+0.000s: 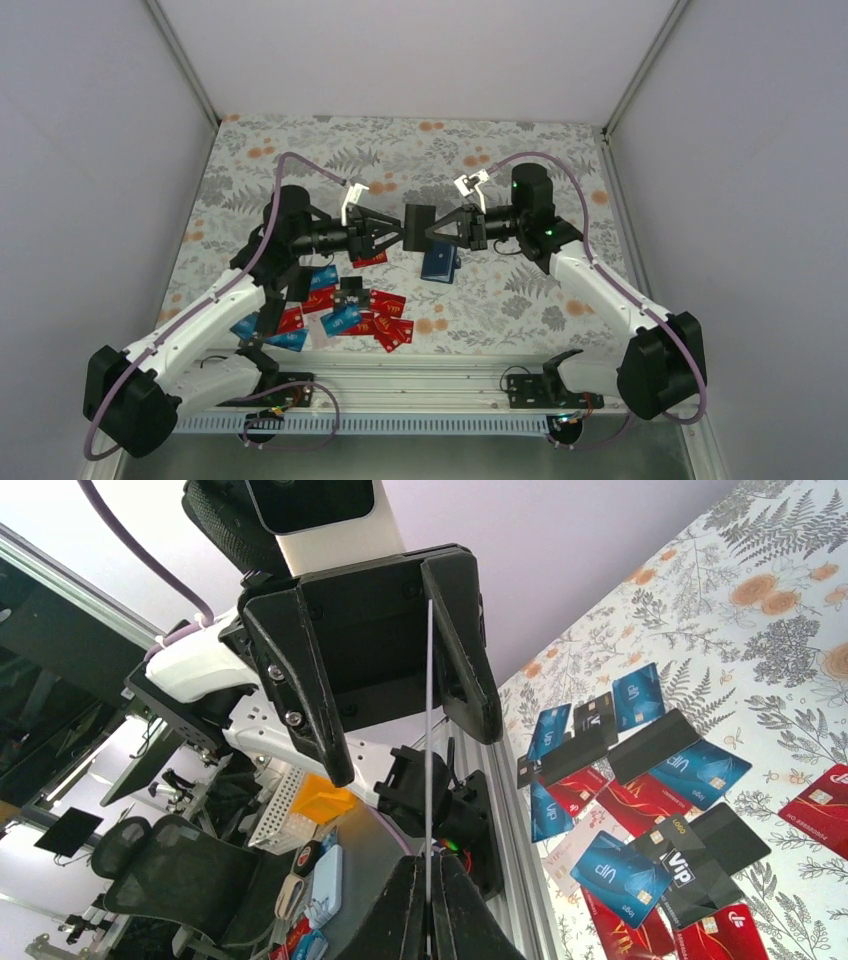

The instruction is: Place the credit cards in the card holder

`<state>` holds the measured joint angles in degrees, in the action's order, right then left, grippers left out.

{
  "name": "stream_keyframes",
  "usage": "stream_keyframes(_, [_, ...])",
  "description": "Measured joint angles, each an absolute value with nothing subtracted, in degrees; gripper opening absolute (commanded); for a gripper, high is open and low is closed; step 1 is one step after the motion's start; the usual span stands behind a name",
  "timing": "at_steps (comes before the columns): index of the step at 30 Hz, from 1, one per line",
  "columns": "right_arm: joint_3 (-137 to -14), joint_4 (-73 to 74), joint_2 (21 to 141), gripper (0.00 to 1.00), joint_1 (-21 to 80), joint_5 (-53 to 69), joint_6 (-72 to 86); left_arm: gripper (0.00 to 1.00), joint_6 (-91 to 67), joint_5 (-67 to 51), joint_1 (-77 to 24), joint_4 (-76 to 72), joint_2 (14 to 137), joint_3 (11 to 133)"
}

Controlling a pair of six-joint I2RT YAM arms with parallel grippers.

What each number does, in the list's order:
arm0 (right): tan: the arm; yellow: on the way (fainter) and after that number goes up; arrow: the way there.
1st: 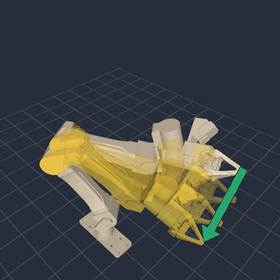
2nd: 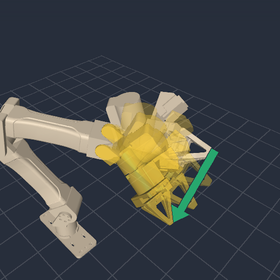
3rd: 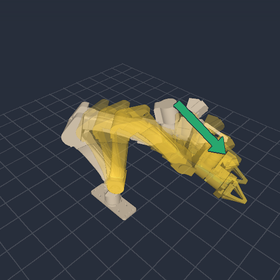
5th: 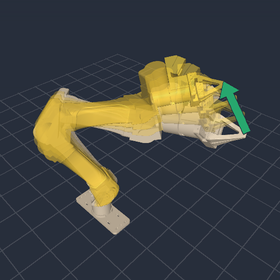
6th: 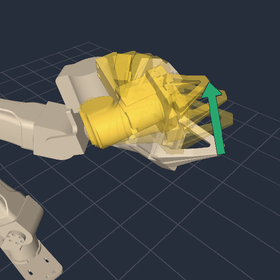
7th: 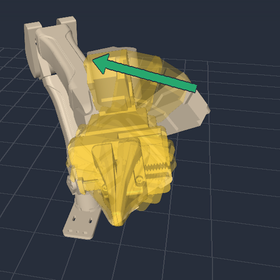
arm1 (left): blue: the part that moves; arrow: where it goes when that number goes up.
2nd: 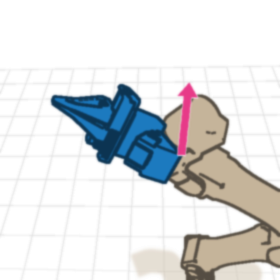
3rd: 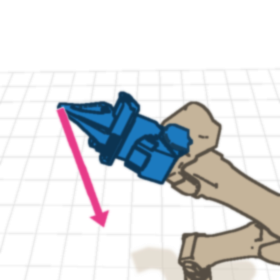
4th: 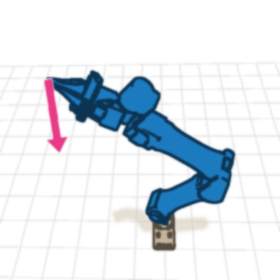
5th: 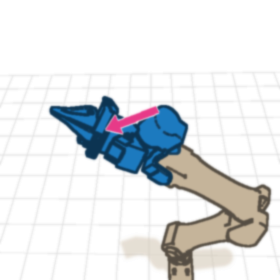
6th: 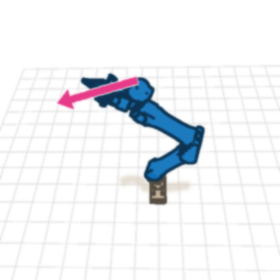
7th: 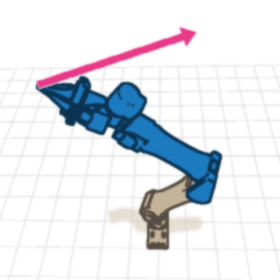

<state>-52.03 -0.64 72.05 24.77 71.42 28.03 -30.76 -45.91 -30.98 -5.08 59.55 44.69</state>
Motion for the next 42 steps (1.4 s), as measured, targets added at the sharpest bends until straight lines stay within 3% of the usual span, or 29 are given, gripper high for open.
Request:
stream_keyframes(13, [-52.86,-0.69,72.16,0.04,25.50,71.44,28.01,0.27,-32.12,-48.56,-31.09,-8.95,61.60,44.31])
stream_keyframes(18, [-52.86,-0.67,72.42,0.04,25.61,71.40,27.99,0.06,-32.91,-48.69,-31.40,-10.48,62.70,43.90])
stream_keyframes(20, [-52.86,-0.60,72.49,0.06,25.63,71.05,27.90,0.03,-33.54,-48.69,-31.51,-11.14,63.24,43.77])
stream_keyframes(25, [-53.71,3.68,72.82,0.43,25.63,67.51,25.36,0.02,-34.26,-46.83,-31.79,-11.22,63.99,43.70])
stream_keyframes(28, [-54.76,8.25,72.47,0.55,25.65,61.80,23.49,0.02,-33.52,-41.87,-31.86,-7.92,65.04,43.86])
stream_keyframes(32, [-54.24,14.22,71.37,0.55,25.63,49.91,23.33,0.02,-31.53,-32.40,-31.99,-0.78,68.25,45.54])
stream_keyframes(42, [-45.50,23.14,74.02,0.37,26.17,30.22,25.39,0.02,-28.53,-13.93,-33.85,10.17,80.12,47.97])
